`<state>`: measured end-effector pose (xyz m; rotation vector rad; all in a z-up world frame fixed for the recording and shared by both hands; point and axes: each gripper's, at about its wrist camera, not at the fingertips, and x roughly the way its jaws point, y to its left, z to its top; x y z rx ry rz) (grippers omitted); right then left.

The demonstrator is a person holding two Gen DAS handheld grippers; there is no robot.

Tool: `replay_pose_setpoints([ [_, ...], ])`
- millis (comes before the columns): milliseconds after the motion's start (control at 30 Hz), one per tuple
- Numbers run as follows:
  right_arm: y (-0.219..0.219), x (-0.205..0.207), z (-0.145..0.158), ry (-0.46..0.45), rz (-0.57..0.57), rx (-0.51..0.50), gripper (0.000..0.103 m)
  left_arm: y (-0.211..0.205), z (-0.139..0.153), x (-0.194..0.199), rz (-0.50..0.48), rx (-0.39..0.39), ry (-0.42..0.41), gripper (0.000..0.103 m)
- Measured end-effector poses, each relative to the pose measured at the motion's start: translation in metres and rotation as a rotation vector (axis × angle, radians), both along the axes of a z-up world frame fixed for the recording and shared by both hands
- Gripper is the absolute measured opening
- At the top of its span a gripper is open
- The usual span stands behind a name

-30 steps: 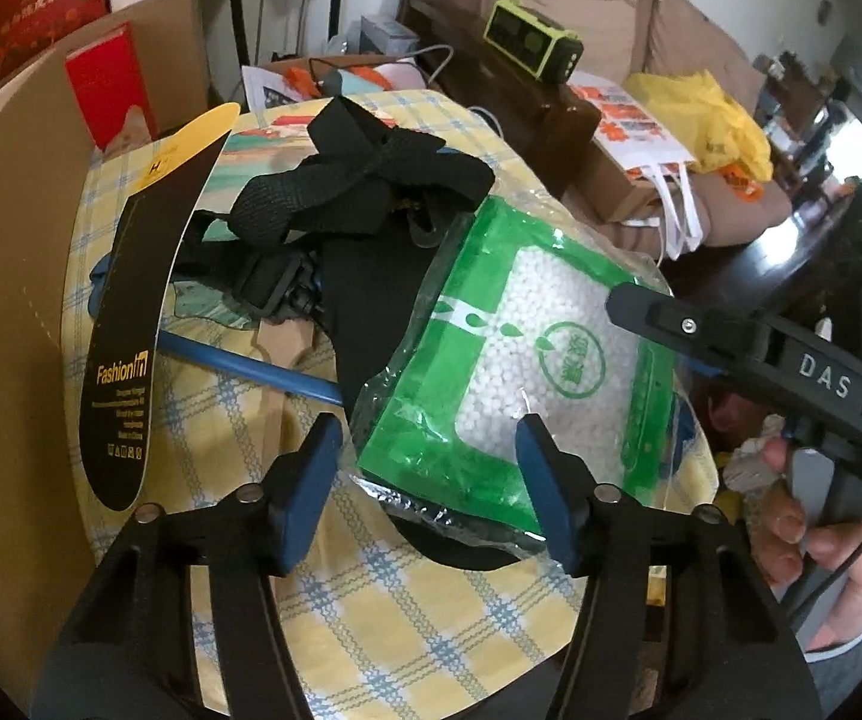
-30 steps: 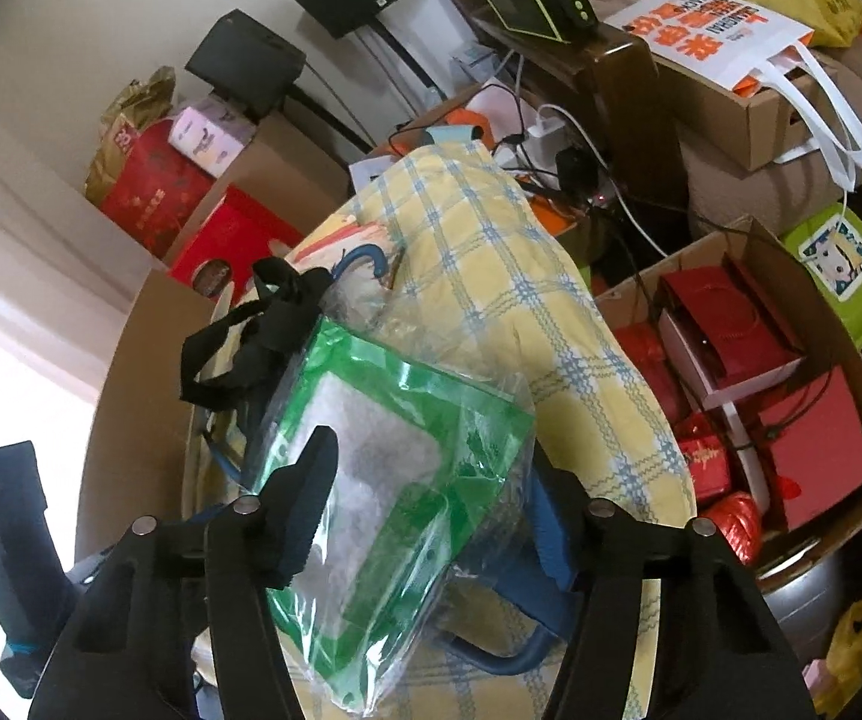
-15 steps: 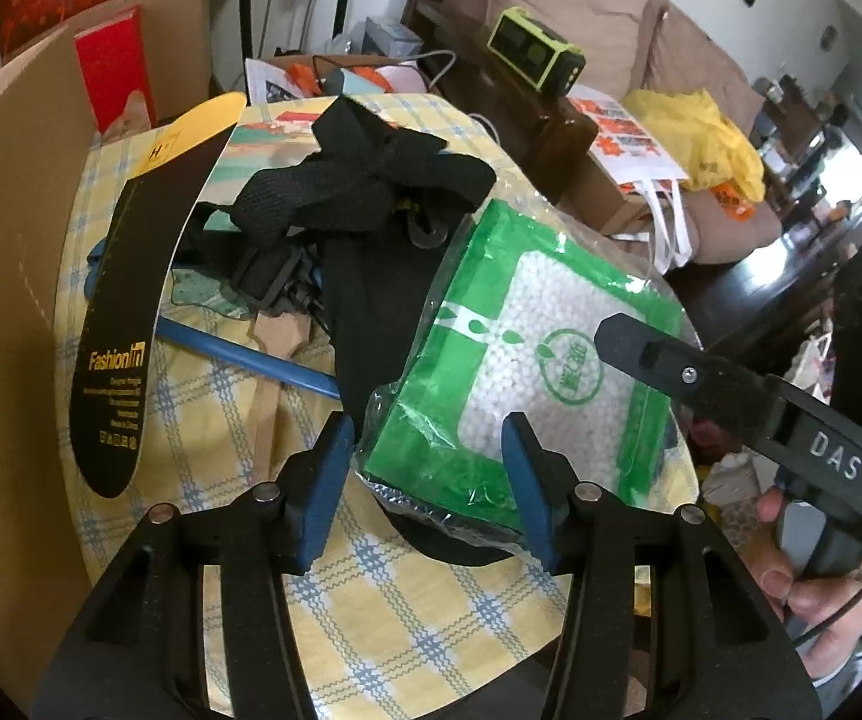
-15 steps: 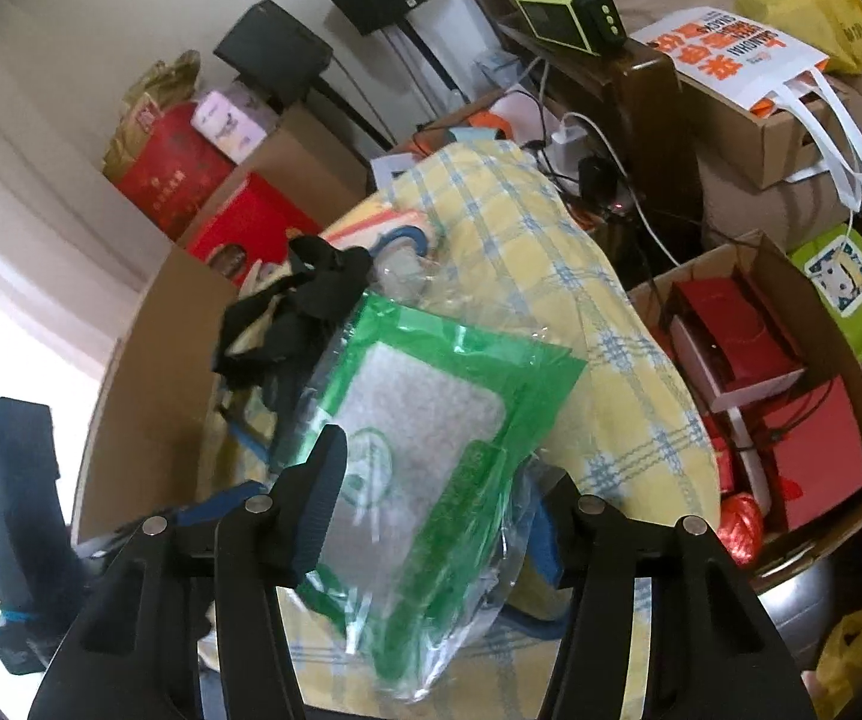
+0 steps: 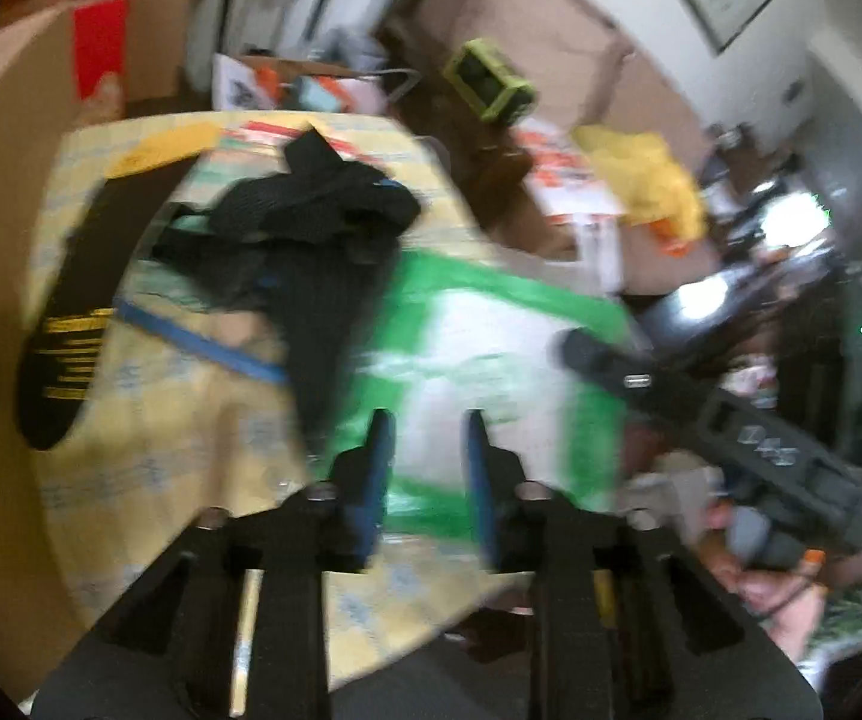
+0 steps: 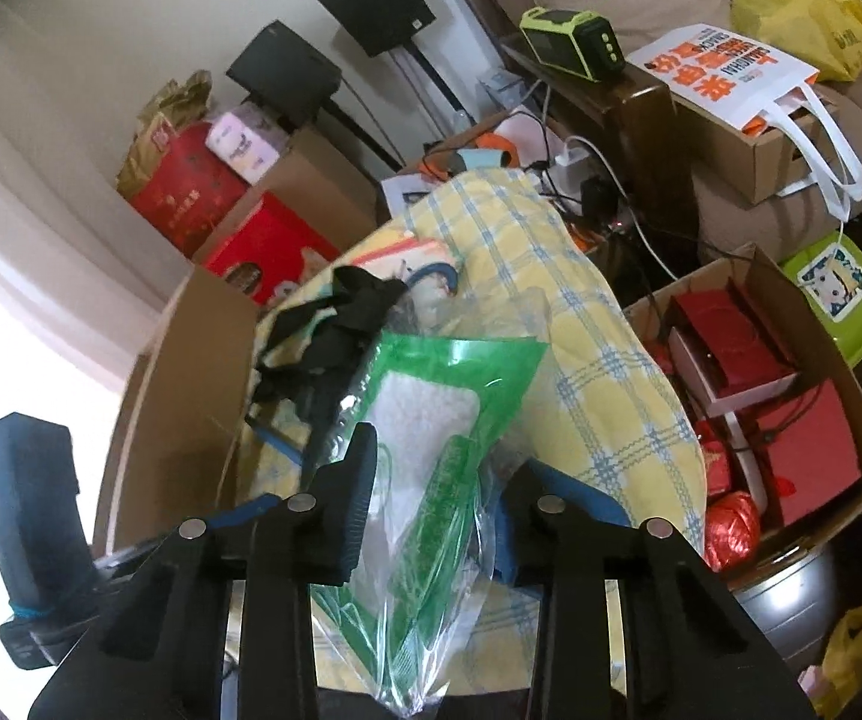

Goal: Organize objects
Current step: 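Close the left gripper on the green bead bag and lift it, then carry the green bead bag with the left gripper into the cardboard box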

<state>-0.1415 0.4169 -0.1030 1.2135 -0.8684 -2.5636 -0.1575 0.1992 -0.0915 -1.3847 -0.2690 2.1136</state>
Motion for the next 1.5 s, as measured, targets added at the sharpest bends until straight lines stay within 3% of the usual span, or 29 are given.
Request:
replay_pose_setpoints([
  [100, -0.006, 0.001, 0.01, 0.013, 0.04, -0.04, 0.025, 0.009, 0.013, 0.008, -0.017, -0.051, 0.063, 0.018],
  [167, -0.014, -0.001, 0.013, -0.008, 0.038, 0.016, 0.025, 0.013, 0.012, 0.007, -0.007, -0.11, 0.077, 0.019],
  [233, -0.019, -0.005, 0.007, -0.048, 0.028, 0.059, 0.025, 0.008, 0.004, 0.003, 0.016, -0.127, 0.064, 0.027],
  [300, -0.016, -0.007, -0.004, -0.063, 0.021, 0.039, 0.022, 0.0, -0.005, -0.001, 0.042, -0.138, 0.056, 0.054],
  [333, -0.015, -0.006, -0.009, -0.071, 0.02, 0.034, 0.022, -0.002, -0.009, -0.001, 0.045, -0.142, 0.05, 0.059],
  [467, -0.015, -0.006, -0.021, -0.091, 0.019, 0.061, 0.022, -0.012, -0.027, -0.012, 0.062, -0.17, 0.012, 0.063],
  [567, -0.016, -0.007, -0.026, -0.1, 0.019, 0.08, 0.022, -0.013, -0.04, -0.016, 0.056, -0.187, -0.014, 0.074],
  [767, -0.023, -0.01, -0.027, -0.093, 0.032, 0.136, 0.022, -0.005, -0.047, -0.012, 0.008, -0.174, -0.024, 0.075],
  [833, -0.025, -0.011, -0.027, -0.089, 0.048, 0.127, 0.022, -0.003, -0.05, -0.012, -0.016, -0.115, -0.079, 0.069],
  [967, -0.035, -0.01, -0.026, -0.077, 0.069, 0.107, 0.022, -0.002, -0.046, -0.009, -0.002, -0.143, -0.063, 0.059],
  [1100, -0.039, -0.008, -0.021, -0.071, 0.062, 0.096, 0.022, -0.01, -0.036, -0.007, 0.022, -0.112, -0.06, 0.05],
  [1500, -0.047, 0.005, 0.032, -0.016, 0.066, 0.058, 0.022, -0.033, 0.016, 0.016, 0.036, -0.005, -0.03, 0.05],
])
